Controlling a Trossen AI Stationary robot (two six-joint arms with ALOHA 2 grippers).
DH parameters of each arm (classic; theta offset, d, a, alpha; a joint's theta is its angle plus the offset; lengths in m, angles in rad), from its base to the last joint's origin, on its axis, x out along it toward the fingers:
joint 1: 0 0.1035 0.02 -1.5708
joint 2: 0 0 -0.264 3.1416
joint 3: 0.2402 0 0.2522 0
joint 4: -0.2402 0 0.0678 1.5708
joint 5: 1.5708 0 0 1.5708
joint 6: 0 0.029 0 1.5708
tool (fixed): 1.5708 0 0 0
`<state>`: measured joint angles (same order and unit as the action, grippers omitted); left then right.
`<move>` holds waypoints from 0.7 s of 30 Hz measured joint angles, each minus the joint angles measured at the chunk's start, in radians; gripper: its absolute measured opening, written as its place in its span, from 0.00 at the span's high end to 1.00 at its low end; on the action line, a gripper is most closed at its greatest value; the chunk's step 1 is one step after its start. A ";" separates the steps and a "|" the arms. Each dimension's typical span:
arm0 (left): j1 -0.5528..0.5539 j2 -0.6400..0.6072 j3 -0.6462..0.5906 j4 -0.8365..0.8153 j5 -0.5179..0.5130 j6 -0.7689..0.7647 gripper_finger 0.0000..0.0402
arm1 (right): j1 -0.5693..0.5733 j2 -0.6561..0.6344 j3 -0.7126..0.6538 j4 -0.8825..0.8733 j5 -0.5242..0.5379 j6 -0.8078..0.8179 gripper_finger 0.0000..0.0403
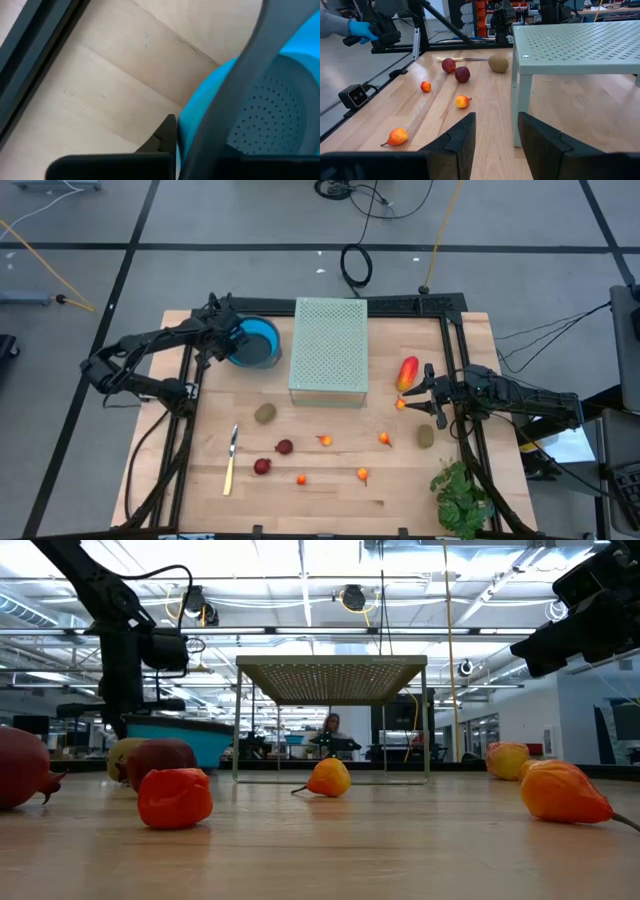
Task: Pick & Place Fruit
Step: Put the blue strainer bowl on the shelf
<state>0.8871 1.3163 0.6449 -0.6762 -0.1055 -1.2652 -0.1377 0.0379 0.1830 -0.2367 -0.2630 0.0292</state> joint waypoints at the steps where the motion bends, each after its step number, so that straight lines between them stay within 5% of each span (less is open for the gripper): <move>1: 0.000 0.000 0.000 0.000 0.000 0.000 0.99 | 0.000 0.000 0.000 0.000 0.000 0.002 0.65; 9: 0.000 -0.043 -0.002 0.000 -0.005 0.015 0.99 | 0.000 0.000 0.000 0.000 0.000 0.010 0.65; 21: 0.000 -0.273 -0.003 -0.004 -0.027 -0.028 1.00 | 0.000 0.000 0.000 0.000 0.000 0.011 0.65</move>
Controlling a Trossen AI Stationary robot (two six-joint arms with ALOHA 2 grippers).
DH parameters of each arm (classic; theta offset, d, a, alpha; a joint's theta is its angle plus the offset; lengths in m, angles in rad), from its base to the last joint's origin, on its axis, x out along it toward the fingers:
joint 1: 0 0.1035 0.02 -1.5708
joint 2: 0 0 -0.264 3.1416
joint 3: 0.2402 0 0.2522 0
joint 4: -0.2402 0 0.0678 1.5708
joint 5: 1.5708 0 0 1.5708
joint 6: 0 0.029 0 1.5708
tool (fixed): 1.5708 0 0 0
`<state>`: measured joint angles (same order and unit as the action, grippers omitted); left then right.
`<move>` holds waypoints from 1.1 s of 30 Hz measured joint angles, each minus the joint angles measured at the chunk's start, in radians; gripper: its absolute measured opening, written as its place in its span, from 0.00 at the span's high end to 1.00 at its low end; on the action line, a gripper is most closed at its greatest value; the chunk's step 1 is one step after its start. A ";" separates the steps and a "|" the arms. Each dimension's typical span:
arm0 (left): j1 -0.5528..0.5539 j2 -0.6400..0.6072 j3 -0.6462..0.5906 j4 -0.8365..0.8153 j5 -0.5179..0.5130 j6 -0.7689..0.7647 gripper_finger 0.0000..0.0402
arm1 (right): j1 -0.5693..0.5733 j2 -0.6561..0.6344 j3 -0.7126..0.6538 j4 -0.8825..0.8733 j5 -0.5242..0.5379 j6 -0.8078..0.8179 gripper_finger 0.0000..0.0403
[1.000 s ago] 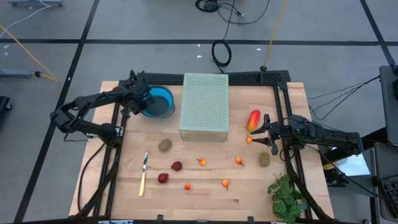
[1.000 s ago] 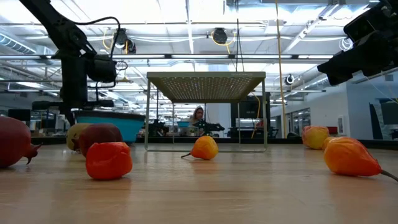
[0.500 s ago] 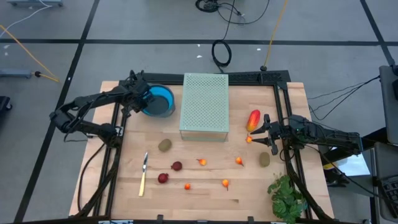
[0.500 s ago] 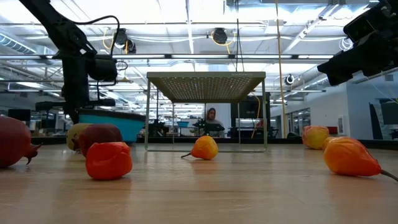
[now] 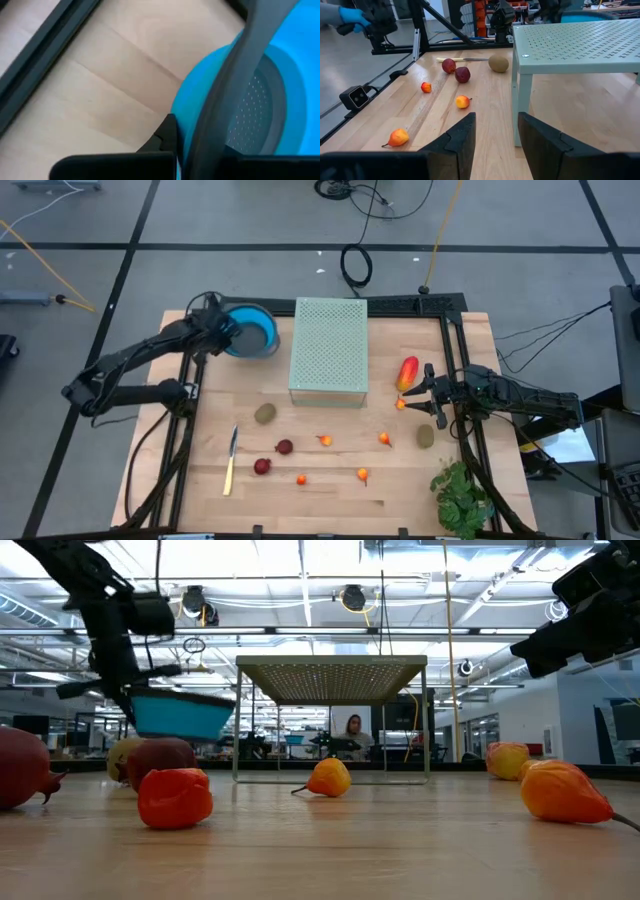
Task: Pick & Place Fruit
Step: Put the blue strainer bowl on the shelf
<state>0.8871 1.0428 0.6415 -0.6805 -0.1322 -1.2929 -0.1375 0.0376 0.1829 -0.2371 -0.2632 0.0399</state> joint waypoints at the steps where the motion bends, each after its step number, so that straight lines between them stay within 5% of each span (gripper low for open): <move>1: 0.000 -0.020 0.000 0.000 0.000 -0.003 1.00 | 0.000 0.000 0.000 0.000 0.000 0.000 0.65; 18: 0.000 -0.336 0.002 0.077 0.030 -0.094 1.00 | 0.000 0.000 0.000 0.000 0.000 0.000 0.65; 33: -0.001 -0.375 0.002 0.173 0.075 -0.072 1.00 | 0.000 0.000 0.000 0.000 0.000 0.000 0.65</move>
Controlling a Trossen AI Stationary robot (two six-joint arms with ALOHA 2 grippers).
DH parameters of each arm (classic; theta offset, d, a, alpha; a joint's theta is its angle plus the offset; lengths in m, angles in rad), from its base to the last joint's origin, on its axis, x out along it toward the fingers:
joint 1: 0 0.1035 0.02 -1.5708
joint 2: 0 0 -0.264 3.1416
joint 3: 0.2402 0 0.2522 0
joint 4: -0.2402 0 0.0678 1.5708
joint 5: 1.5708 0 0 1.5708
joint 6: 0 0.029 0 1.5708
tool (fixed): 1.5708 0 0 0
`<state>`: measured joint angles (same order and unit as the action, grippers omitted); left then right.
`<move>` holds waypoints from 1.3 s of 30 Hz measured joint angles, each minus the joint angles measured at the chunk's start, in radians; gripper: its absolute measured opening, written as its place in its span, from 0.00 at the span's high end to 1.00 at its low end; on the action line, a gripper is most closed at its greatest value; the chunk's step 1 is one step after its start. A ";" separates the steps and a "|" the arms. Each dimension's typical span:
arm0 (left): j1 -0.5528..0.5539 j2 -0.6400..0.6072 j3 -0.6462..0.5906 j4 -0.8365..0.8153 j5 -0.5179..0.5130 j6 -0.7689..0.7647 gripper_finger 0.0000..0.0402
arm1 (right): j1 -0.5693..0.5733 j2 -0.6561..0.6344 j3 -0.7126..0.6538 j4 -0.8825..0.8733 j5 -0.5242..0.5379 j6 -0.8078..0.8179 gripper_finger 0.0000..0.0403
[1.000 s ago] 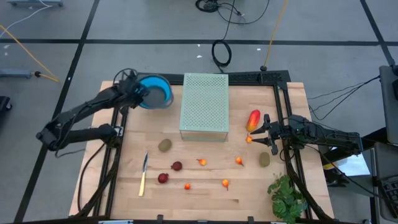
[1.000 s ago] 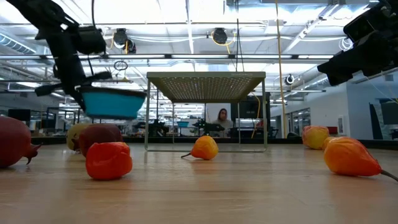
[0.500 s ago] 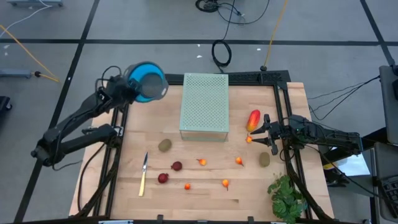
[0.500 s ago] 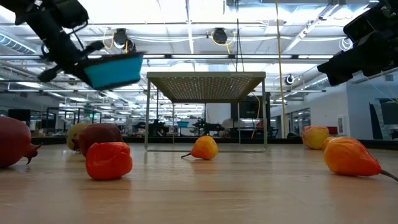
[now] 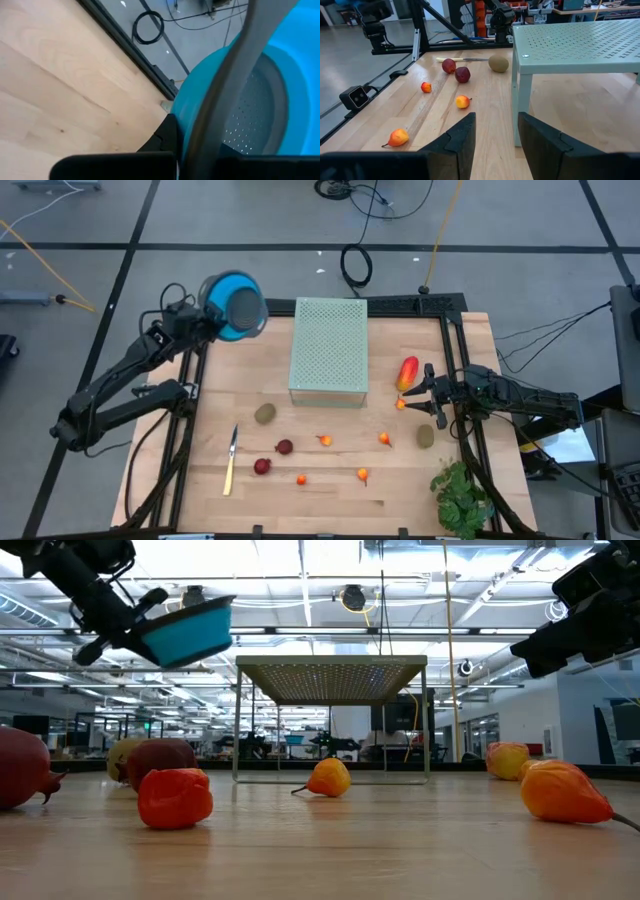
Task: Pick & Place Fruit
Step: Put the blue strainer bowl on the shelf
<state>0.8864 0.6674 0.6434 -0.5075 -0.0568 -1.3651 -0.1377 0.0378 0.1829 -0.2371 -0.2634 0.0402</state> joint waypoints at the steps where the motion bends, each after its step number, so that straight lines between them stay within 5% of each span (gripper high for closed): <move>1: 0.000 0.000 0.000 0.018 0.005 0.026 1.00 | 0.000 0.000 0.000 0.000 0.000 0.000 0.65; 11: -0.043 0.000 0.001 0.313 0.065 0.312 1.00 | 0.000 0.000 0.000 0.000 0.000 0.000 0.65; 25: -0.196 0.036 0.001 0.441 0.065 0.598 1.00 | 0.000 0.000 0.000 0.000 0.000 0.000 0.65; 39: -0.364 0.283 0.001 0.653 0.042 0.576 1.00 | 0.000 0.000 0.000 0.000 0.000 0.000 0.65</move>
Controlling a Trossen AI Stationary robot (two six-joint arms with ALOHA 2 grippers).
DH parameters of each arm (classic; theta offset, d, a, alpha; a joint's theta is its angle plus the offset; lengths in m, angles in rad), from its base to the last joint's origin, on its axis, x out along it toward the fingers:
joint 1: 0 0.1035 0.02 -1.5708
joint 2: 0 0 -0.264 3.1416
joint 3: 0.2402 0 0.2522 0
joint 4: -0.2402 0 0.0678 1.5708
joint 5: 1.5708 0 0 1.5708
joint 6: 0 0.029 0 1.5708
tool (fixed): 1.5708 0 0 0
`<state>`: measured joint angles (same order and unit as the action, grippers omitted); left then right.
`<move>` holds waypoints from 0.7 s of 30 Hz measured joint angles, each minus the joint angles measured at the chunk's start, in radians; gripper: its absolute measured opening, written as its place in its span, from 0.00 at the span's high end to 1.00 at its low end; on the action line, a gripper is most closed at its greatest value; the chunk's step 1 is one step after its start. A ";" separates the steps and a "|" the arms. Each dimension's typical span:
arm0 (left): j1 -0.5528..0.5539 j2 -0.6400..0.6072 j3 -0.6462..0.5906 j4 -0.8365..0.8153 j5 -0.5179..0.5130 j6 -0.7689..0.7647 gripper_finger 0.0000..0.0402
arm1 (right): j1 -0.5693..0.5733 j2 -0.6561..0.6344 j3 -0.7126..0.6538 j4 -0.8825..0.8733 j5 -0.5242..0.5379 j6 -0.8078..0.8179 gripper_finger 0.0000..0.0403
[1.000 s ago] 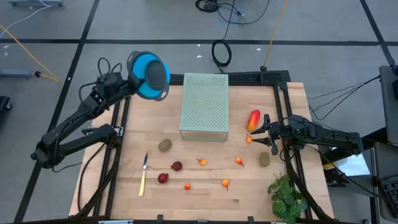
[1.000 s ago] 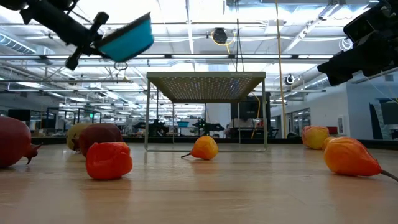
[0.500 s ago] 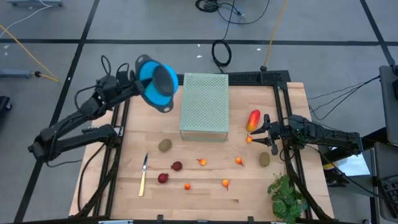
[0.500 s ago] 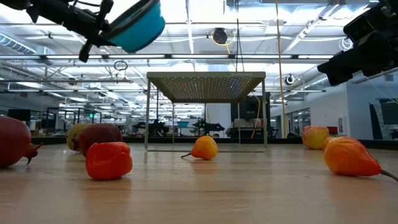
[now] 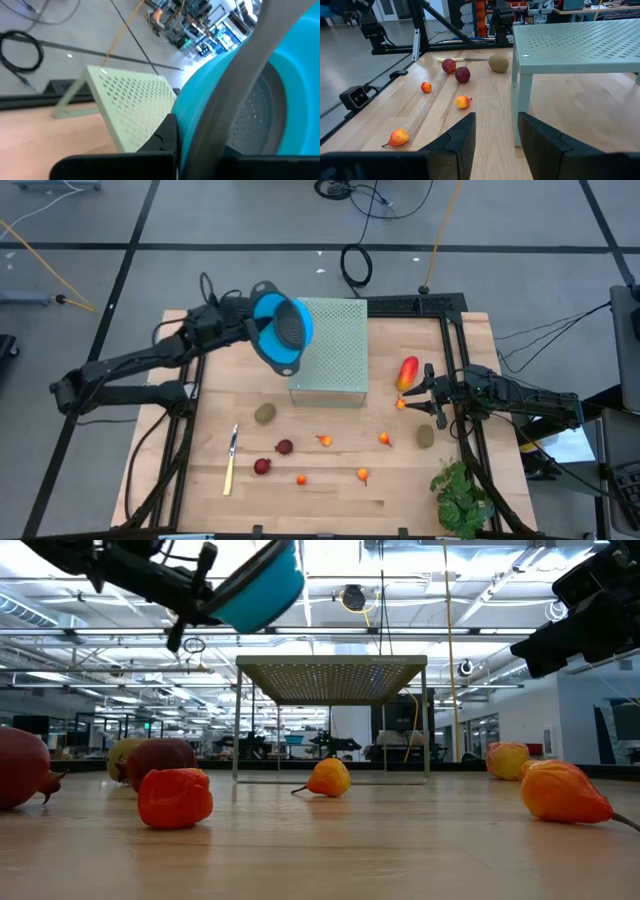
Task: Pick & Place Fruit
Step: Put the blue strainer bowl on the shelf
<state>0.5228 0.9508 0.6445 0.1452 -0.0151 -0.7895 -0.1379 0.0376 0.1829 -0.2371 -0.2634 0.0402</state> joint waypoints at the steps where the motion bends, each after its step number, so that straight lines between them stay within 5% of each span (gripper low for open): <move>1: -0.009 0.019 0.000 0.021 -0.006 -0.009 1.00 | 0.000 0.000 0.000 0.000 0.000 0.000 0.65; 12: -0.071 0.200 0.120 0.084 -0.069 -0.052 1.00 | 0.000 0.000 0.000 0.000 0.000 0.000 0.65; 21: -0.073 0.377 0.458 -0.260 -0.111 -0.053 1.00 | 0.000 0.000 0.000 0.000 0.000 0.000 0.65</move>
<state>0.4496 1.3280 1.1021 -0.1145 -0.1265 -0.8427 -0.1377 0.0380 0.1831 -0.2367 -0.2634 0.0402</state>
